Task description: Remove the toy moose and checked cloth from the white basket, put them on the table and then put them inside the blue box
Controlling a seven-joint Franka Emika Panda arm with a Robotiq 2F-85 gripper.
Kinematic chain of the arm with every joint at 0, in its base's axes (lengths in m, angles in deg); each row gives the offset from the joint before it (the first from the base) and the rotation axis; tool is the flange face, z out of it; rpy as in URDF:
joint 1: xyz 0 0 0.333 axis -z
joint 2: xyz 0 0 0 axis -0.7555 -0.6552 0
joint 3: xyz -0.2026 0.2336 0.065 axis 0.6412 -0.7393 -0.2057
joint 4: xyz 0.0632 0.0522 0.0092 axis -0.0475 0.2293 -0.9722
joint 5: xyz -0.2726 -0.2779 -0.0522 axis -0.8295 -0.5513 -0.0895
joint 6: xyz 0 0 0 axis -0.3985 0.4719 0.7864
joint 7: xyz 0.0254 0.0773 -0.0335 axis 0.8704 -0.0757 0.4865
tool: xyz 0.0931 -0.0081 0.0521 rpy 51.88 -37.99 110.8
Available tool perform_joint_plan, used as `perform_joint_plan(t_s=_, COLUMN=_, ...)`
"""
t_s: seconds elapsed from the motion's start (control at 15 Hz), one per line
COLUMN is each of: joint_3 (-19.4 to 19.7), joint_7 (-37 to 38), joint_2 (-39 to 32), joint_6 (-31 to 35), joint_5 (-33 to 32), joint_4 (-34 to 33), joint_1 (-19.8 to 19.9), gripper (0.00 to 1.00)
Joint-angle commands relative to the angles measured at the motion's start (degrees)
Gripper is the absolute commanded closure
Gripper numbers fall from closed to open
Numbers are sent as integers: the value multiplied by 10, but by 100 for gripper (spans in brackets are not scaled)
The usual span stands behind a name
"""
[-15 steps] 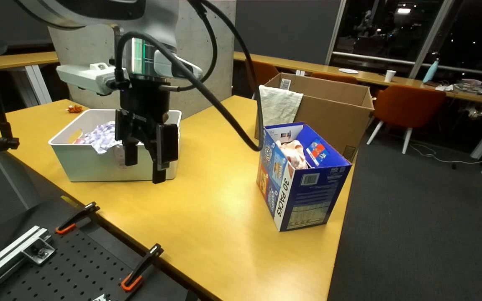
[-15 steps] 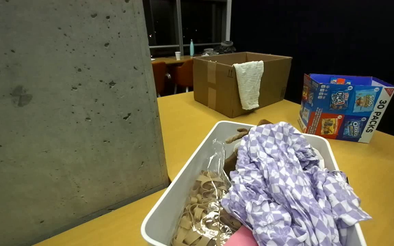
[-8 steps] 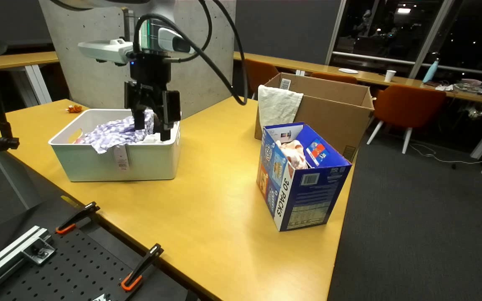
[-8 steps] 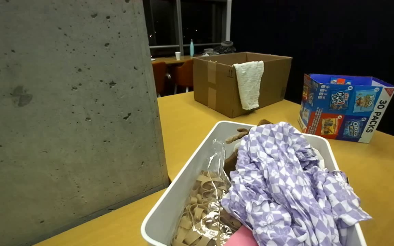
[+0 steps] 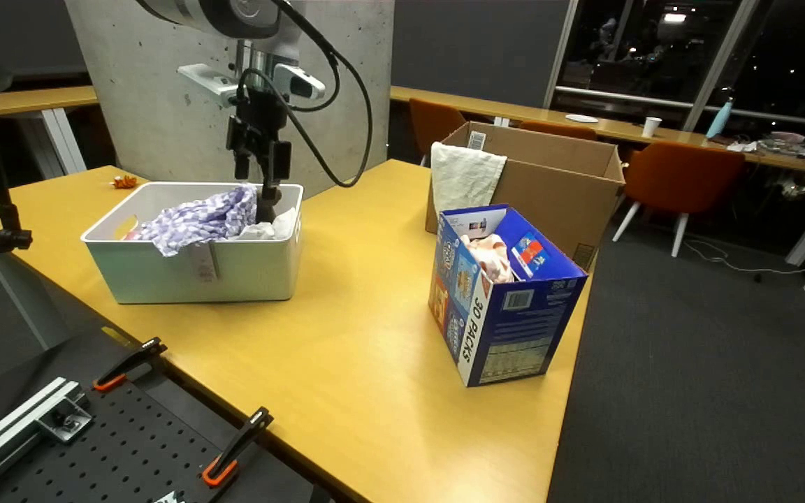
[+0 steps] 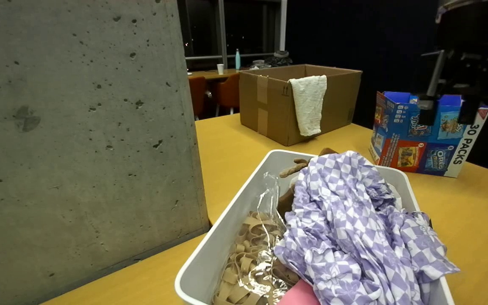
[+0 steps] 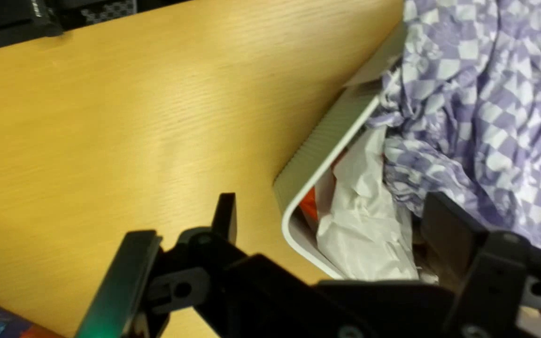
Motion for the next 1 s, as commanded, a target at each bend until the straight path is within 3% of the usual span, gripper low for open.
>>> perform_joint_plan(t_s=0.0, joint_3=-4, joint_7=43, joint_2=-71, joint_6=-7, joint_5=39, joint_4=-98, joint_1=-8, gripper=0)
perform_joint_plan(t_s=0.93, joint_3=-7, joint_7=85, joint_2=-323, joint_6=-145, joint_5=32, joint_4=-415, joint_1=-52, gripper=0)
